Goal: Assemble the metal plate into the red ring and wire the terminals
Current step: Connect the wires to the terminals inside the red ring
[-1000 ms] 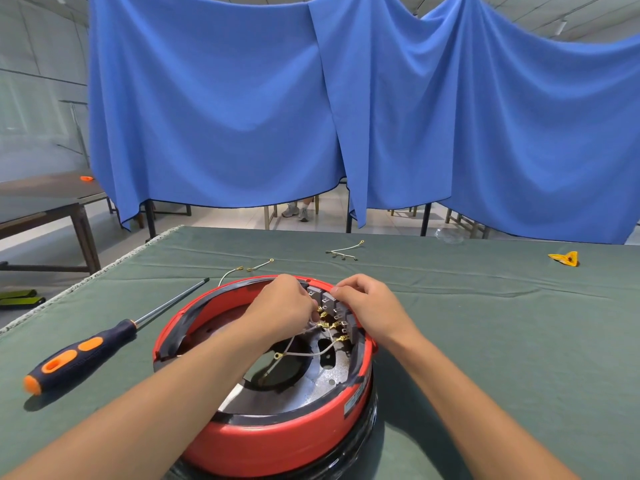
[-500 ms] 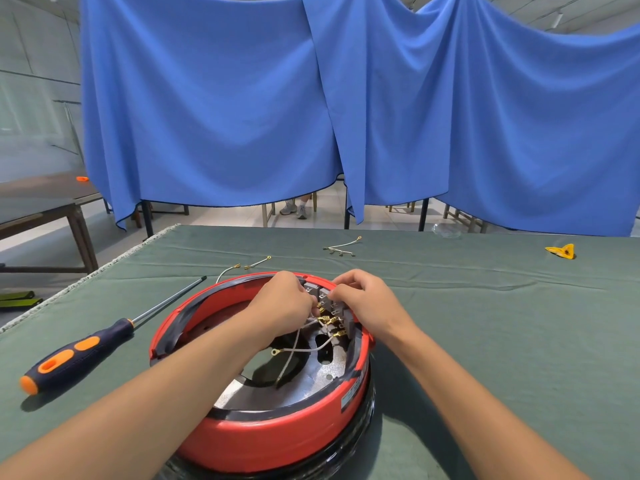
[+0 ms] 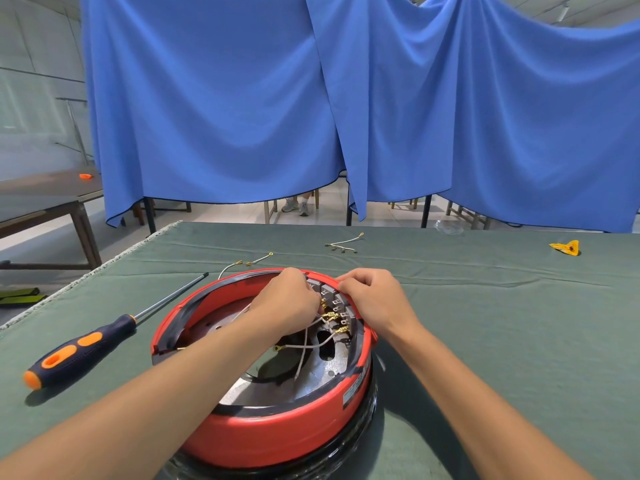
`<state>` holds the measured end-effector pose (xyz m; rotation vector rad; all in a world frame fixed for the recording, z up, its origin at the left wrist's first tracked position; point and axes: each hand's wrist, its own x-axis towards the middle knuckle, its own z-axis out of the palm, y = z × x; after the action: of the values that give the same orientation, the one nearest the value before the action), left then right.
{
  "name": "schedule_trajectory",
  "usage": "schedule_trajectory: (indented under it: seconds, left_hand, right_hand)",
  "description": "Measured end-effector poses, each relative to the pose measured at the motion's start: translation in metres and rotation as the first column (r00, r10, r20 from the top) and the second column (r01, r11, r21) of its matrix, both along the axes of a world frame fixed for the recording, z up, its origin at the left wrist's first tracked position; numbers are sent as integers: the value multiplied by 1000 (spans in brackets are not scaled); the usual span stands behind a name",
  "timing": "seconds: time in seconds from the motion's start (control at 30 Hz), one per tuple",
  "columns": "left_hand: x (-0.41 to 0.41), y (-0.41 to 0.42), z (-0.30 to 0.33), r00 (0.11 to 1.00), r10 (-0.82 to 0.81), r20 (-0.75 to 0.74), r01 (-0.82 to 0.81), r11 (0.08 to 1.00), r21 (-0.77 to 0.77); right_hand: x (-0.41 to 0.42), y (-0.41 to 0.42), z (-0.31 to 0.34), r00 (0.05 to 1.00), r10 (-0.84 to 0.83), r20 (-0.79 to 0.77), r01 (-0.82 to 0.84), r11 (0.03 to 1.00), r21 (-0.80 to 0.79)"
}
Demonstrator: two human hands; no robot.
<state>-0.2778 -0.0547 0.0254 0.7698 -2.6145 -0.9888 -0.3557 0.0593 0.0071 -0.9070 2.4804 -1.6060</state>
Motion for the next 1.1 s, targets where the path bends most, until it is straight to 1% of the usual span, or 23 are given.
schedule_trajectory:
  seconds: [0.17,0.3,0.43,0.63,0.77,0.87,1.0,1.1]
  left_hand:
    - [-2,0,1,1000,20,-6,-20,999,25]
    - [-4,-1,-2,1000,19,4,-19,999,-26]
    - [-6,-1,-6,999,31,-11,-31,999,-43]
    - [-5,-2,-4,999,25,-24,-26,999,-24]
    - [-2,-2,1,999,51,-4,-51,998,-46]
    - [4,-1,5,999,38,19,-38,999,-28]
    - [12,-2,6,1000,-1,5,2,997,-79]
    - [13,-1,5,999,-28,-28,24,987,-158]
  right_hand:
    - [0,0,-1,1000,20,-21,-20,1000,-7]
    - [0,0,0,998,31,-46,-31,999,-13]
    - [-1,0,1,997,36,-75,-36,999,0]
    - [-3,1,2,997,32,-76,-32,999,4]
    - [-2,3,2,998,36,-50,-37,999,-25]
    - [-1,3,2,998,45,-48,-46,998,-35]
    - [0,3,2,997,51,-50,-53,998,-37]
    - [0,4,2,998,53,-42,-54,998,-39]
